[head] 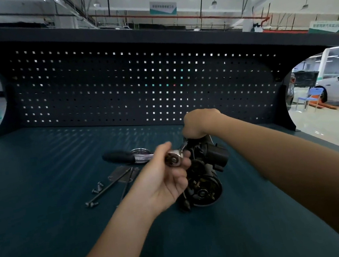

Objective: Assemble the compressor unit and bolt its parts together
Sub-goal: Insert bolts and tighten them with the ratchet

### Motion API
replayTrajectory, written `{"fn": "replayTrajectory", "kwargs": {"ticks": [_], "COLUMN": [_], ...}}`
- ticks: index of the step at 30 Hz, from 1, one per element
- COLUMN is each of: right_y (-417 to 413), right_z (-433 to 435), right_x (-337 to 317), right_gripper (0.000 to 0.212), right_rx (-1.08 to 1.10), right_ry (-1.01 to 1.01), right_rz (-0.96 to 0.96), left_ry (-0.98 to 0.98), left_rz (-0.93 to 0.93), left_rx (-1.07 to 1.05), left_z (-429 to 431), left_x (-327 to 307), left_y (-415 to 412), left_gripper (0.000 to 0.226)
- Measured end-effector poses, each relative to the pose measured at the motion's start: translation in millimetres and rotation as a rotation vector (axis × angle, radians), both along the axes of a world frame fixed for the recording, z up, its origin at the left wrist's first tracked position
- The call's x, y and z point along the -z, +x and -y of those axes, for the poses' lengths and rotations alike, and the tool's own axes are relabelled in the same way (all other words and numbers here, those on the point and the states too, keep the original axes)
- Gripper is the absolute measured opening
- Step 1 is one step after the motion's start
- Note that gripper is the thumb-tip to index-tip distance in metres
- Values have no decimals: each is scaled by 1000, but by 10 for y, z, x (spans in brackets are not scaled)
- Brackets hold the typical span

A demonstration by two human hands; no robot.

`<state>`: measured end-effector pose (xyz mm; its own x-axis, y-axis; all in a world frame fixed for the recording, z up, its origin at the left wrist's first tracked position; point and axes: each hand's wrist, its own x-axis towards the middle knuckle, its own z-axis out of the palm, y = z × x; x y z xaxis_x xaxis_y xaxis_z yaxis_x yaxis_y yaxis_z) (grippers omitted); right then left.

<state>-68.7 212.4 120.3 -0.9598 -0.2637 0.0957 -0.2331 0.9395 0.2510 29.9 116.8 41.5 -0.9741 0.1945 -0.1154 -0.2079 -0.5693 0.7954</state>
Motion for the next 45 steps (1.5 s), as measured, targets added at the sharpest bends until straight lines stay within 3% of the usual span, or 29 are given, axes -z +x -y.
{"fn": "replayTrajectory", "kwargs": {"ticks": [2,5,8,13,17,19,22,27,32,35,37,39,42,45], "right_y": [-14,-64,-107,-137,198,359,379,300,240,200,128,-17,-252,-432], "right_z": [-16,-50,-183,-646,-898,-952,-983,-1048,-1125,-1162,-1119,-1018,-741,-395], "right_x": [14,39,-1,13,401,649,894,845,809,769,704,610,428,299], "right_gripper": [21,33,48,48,49,68,88,80,76,62,47,46,58,77], "right_rx": [-1,-76,-138,-94,-220,-326,-388,-432,-431,-415,-361,-282,-216,-162], "right_ry": [-19,-170,-549,-913,-1149,-1145,-1092,-1126,-1123,-1215,-1325,-1375,-1257,-991], "right_rz": [-6,-8,-39,-186,102,263,240,217,230,331,246,97,92,215], "left_ry": [187,70,-74,-329,-420,-459,-475,-593,-596,-735,-836,-943,-1044,-1032], "left_rz": [51,-39,-134,-252,-243,-221,-166,-216,-274,-366,-418,-463,-495,-508], "left_rx": [50,35,-55,-195,-228,-223,-217,-300,-280,-192,-173,-214,-281,-313], "left_z": [28,-18,4,209,337,375,391,284,154,111,45,-25,-65,-73], "left_x": [18,28,21,48,134,200,311,632,876,968,1001,1010,1006,1013], "left_y": [5,37,78,112,59,-7,-143,-294,-360,-391,-419,-453,-487,-484], "left_gripper": [37,35,35,35,29,25,16,9,25,44,48,45,41,33]}}
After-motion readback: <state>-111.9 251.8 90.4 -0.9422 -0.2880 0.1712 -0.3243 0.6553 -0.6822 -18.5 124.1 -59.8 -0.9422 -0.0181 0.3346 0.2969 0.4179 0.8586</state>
